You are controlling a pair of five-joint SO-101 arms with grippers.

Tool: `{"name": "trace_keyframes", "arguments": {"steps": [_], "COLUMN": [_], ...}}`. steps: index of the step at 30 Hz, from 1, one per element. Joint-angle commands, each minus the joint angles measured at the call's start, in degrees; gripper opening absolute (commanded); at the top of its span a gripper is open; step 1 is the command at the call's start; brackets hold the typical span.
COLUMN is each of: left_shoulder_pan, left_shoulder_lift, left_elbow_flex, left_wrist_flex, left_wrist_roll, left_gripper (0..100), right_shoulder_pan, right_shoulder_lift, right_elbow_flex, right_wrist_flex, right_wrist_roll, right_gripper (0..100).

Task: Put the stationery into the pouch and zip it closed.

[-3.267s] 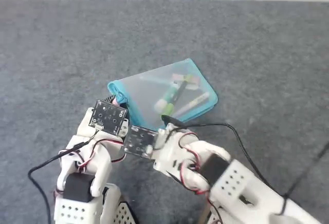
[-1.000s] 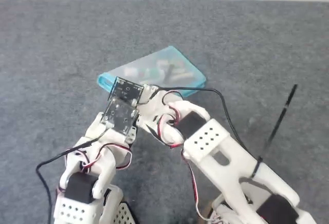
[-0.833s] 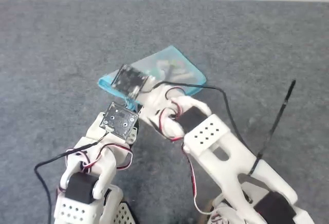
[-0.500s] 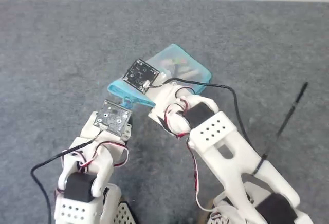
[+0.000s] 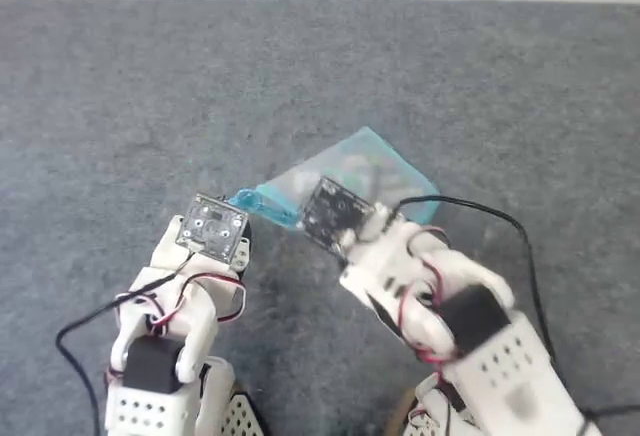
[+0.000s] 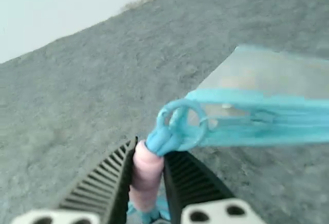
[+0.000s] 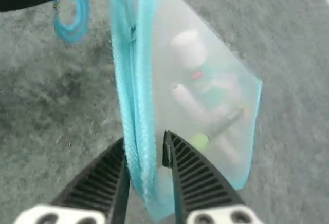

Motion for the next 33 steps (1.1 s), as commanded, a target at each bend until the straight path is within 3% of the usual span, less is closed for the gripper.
{"name": "trace_keyframes", "arguments": {"steps": [1, 6, 11, 18, 26, 33], "left_shoulder_pan": [-0.97, -1.05, -1.41, -7.03, -7.30, -6.15], "left_shoulder_lift": [0.26, 0.26, 0.26, 0.35, 0.35, 0.35], "left_elbow_flex": [-2.95, -2.95, -2.95, -2.86, -2.86, 2.59], "left_wrist_flex": [-2.29, -2.29, -2.37, -4.75, -5.10, -10.99], "left_wrist_roll": [0.88, 0.97, 1.05, 3.43, 3.52, 3.52], "left_gripper": [1, 1, 1, 1, 1, 1], "right_shoulder_pan": [1.19, 3.38, 11.82, 17.01, 24.40, 22.81], "right_shoulder_lift": [-6.29, -7.16, -7.08, -5.85, 12.62, 32.57], "right_elbow_flex": [-0.18, -0.18, -0.09, -0.09, -1.14, -11.08], "right_wrist_flex": [4.35, 6.37, 6.37, 6.11, -6.29, -10.51], "right_wrist_roll": [1.67, 2.99, 6.42, 8.18, 7.82, 0.53], "right_gripper": [0.6, 0.6, 0.6, 0.6, 0.6, 0.7]}}
